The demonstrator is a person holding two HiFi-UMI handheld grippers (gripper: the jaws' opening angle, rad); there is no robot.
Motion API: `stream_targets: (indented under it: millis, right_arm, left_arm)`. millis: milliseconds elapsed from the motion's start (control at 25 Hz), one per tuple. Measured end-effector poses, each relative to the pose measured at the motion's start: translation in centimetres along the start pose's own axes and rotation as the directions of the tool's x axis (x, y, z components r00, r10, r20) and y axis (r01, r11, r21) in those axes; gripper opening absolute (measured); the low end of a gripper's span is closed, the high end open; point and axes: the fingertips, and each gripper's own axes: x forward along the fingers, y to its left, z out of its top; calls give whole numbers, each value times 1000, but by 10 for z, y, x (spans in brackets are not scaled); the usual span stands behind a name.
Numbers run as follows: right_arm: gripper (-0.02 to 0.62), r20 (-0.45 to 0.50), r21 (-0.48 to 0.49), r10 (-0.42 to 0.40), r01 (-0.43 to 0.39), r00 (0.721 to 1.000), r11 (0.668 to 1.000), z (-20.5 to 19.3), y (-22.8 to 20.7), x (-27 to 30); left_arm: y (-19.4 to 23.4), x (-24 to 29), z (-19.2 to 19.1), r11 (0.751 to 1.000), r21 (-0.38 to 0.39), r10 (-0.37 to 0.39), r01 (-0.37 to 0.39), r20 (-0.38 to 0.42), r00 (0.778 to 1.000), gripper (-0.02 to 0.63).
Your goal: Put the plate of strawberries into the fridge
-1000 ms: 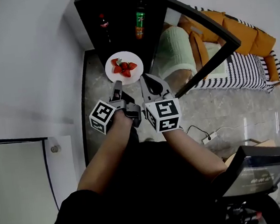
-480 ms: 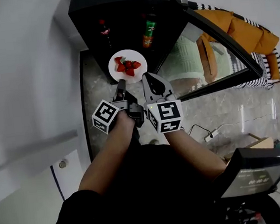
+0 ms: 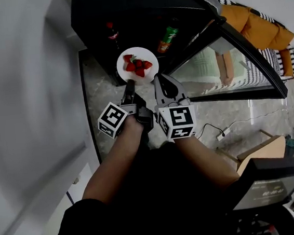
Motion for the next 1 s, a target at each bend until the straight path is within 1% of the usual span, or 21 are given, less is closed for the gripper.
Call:
stream_targets:
  millis: [280,520,640,840,1000]
  right_arm:
    - [4,-13,3,-15,15,1000,1000,4,3,21]
    - [5,-15,2,-1,1,1000,1000,7,-1,30]
    - [5,-11,9,10,-10,1000,1000,3,-7,35]
    - [5,-12,26,27,-27,1000,999,-5,-22,46]
    - [5,-27,51,35,-34,999,998,-15,-30,52]
  left_arm:
    - [-1,16,17,1000,-17,-4,3,-20,1000,9]
    - [-2,25,14,1000,-28,2,-3,-27,1000,9]
    - [-1,32,11,999,-32,2,-3,-13,1000,9]
    - [4,44,11,999,-34,8,-6,33,999,9]
    - [9,50,9,1000,-25,2,-1,40,999,9]
